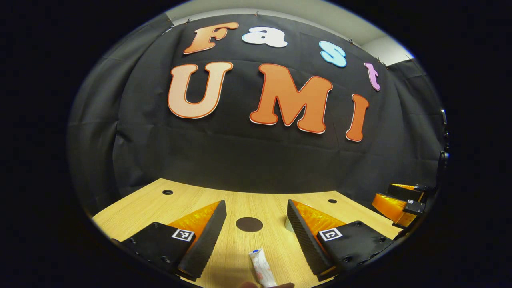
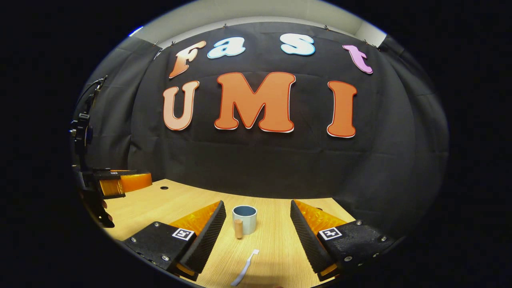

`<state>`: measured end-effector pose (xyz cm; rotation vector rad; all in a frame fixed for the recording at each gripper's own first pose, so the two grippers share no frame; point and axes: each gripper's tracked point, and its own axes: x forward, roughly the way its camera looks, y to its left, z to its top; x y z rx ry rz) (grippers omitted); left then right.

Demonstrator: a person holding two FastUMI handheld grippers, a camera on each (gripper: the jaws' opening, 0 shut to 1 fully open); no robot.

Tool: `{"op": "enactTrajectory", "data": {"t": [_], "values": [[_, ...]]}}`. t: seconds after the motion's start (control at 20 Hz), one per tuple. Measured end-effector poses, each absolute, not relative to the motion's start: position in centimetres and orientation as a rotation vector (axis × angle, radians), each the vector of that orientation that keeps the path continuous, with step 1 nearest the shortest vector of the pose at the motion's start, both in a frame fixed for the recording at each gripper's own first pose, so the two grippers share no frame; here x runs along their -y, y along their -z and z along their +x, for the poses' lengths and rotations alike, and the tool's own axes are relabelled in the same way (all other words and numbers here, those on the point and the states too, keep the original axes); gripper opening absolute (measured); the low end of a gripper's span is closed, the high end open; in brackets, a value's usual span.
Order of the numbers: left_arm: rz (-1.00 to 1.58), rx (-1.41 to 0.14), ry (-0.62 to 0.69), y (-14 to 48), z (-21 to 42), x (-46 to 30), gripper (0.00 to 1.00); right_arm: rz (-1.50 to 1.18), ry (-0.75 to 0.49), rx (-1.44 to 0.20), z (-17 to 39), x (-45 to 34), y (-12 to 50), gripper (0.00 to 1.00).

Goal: Put the toothbrush and toothpaste on the desktop into the cup, then pick up the cup and place it on the coaster on the desktop.

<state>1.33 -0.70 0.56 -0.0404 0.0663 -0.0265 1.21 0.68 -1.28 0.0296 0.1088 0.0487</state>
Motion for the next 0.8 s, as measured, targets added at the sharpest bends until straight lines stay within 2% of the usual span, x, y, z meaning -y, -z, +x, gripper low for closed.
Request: {"op": "enactTrajectory", "data": {"t": [0.4,0.8], "values": [[-0.075,-0.262,0.079,1.8,2.3,1.7,0.96,0.066,-0.118,-0.339,2.1,-1.4,3.7,0.98],[-0.042,-0.549,0.063,7.4,2.1,1.4,0.96,0.079,-0.167,-0.592,2.0,-2.4,8.0,0.98]]}}
